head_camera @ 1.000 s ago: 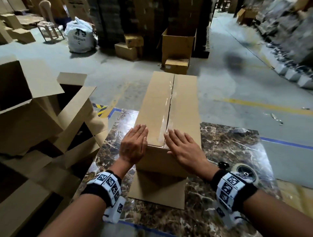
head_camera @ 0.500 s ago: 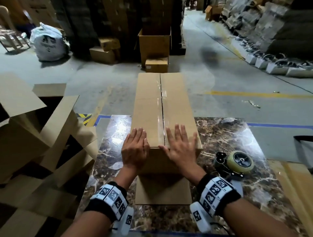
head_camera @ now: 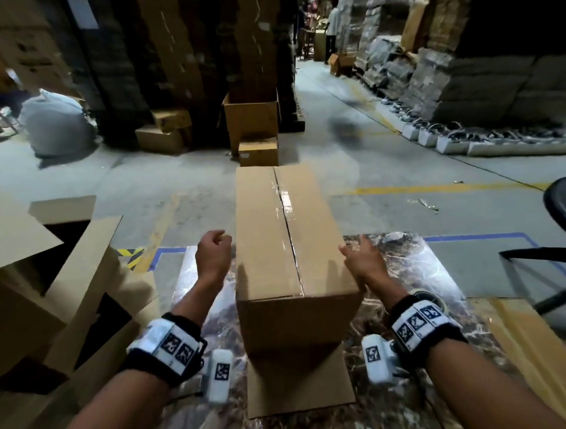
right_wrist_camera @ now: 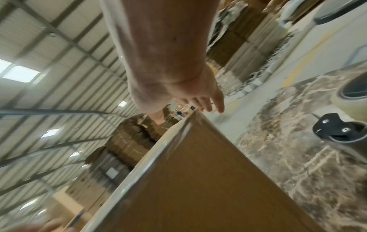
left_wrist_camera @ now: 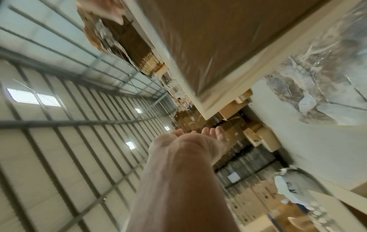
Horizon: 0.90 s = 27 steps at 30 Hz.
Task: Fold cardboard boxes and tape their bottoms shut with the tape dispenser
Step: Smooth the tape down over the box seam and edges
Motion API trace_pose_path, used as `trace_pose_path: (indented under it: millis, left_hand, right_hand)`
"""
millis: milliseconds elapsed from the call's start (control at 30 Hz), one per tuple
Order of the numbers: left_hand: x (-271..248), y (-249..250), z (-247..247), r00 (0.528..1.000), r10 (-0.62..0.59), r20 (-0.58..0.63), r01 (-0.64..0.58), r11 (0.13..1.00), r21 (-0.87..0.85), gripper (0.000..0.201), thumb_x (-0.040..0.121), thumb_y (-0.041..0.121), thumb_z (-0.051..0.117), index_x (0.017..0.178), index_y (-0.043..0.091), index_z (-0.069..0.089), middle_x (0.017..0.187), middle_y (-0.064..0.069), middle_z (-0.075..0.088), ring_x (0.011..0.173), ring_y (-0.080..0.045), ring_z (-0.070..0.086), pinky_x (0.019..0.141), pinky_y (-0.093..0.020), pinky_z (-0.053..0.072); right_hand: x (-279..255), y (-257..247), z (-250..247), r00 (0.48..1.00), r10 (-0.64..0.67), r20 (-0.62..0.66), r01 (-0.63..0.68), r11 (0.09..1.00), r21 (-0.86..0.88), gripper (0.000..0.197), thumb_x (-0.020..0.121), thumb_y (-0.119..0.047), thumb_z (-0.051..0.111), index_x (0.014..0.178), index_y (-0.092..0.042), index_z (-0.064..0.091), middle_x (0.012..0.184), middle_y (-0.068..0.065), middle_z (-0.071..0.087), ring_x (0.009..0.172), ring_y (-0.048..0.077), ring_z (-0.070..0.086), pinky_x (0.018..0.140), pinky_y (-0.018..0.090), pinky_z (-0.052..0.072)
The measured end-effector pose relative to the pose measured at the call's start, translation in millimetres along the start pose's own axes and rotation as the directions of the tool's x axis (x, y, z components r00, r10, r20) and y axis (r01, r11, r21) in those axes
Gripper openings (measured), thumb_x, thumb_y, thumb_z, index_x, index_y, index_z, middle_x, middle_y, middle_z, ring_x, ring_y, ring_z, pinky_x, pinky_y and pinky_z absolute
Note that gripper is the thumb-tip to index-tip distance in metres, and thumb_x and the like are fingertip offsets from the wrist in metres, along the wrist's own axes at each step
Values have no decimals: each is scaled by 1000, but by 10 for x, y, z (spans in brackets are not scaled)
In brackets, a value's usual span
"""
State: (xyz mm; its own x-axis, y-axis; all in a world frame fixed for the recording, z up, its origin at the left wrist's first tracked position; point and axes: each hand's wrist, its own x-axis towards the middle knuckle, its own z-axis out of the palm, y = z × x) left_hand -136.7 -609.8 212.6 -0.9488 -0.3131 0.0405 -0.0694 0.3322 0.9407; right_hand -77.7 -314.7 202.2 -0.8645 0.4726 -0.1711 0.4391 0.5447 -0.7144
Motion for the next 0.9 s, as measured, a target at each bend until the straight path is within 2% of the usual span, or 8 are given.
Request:
trace_pose_path:
  millis: [100, 200, 300, 433, 567, 733, 833, 900]
  left_hand:
    - [354, 98, 141, 948, -257, 189, 276, 958, -79, 48, 95, 33, 60, 128, -1, 53, 125, -16, 57, 118, -32, 53, 86, -35, 38]
    - [438, -28, 334, 809, -435, 396, 497, 866, -65, 70, 95, 50, 56, 144, 3, 40, 147, -17, 42, 135, -40, 39, 108, -50, 36]
    - [771, -590, 566, 850, -410, 330, 436, 900, -5, 87, 76, 67, 61, 131, 0, 53, 134, -26, 56, 119, -45, 55, 101, -60, 45]
    - [517, -98, 288, 920, -293, 261, 310, 950, -25, 52, 94, 46, 56, 124, 4, 56, 118, -19, 63, 106, -39, 61, 93, -52, 51]
    - [267, 191, 86, 957, -196, 213, 217, 973, -82, 36, 96, 33, 55, 126, 12, 53, 117, -11, 64, 103, -31, 61, 90, -44, 52]
    - [-34, 110, -107, 955, -244, 171, 277, 936, -215, 45, 86, 40, 58, 125, 21, 48, 114, -6, 64, 100, -29, 63, 90, -47, 53]
    - [-228, -133, -233, 936, -311, 163, 342, 913, -223, 58, 66, 50, 61, 119, 30, 49, 114, -3, 67, 99, -27, 65, 89, -51, 54]
    - [-561, -192, -336, 917, -363, 163, 395, 881, -260, 50, 76, 36, 66, 121, 22, 47, 114, -6, 65, 98, -25, 64, 83, -43, 55]
  right_hand:
    - [106, -88, 5, 965, 135, 226, -179, 966, 187, 65, 93, -45, 61, 141, -5, 43, 133, 21, 57, 117, 37, 58, 99, 48, 50]
    - [44, -115, 123, 882, 171, 438, -338, 878, 339, 49, 92, -38, 65, 121, 0, 57, 106, 20, 71, 94, 38, 70, 84, 52, 58]
    - [-5, -144, 196, 919, 111, 377, -266, 881, 391, 49, 88, -36, 71, 121, -4, 55, 103, 17, 72, 86, 32, 73, 72, 46, 62]
    - [-150, -287, 66, 963, -42, 265, -82, 893, 442, 29, 94, -28, 65, 116, -10, 58, 94, 7, 70, 74, 19, 70, 51, 25, 54]
    - [-201, -410, -63, 966, -159, 202, 62, 906, 419, 32, 92, -34, 67, 116, -17, 57, 97, 0, 69, 82, 17, 69, 57, 25, 54]
    - [-140, -691, -340, 891, -267, 366, 161, 942, 296, 34, 94, -33, 64, 120, -13, 58, 103, 1, 68, 87, 16, 68, 62, 24, 54]
    - [46, -850, -464, 827, -287, 483, 246, 958, 148, 35, 90, -43, 67, 117, -21, 61, 106, 0, 70, 95, 20, 69, 82, 34, 57]
    - [165, -912, -450, 790, -265, 553, 266, 961, 79, 43, 85, -48, 72, 120, -25, 63, 110, -1, 71, 99, 21, 69, 91, 40, 56]
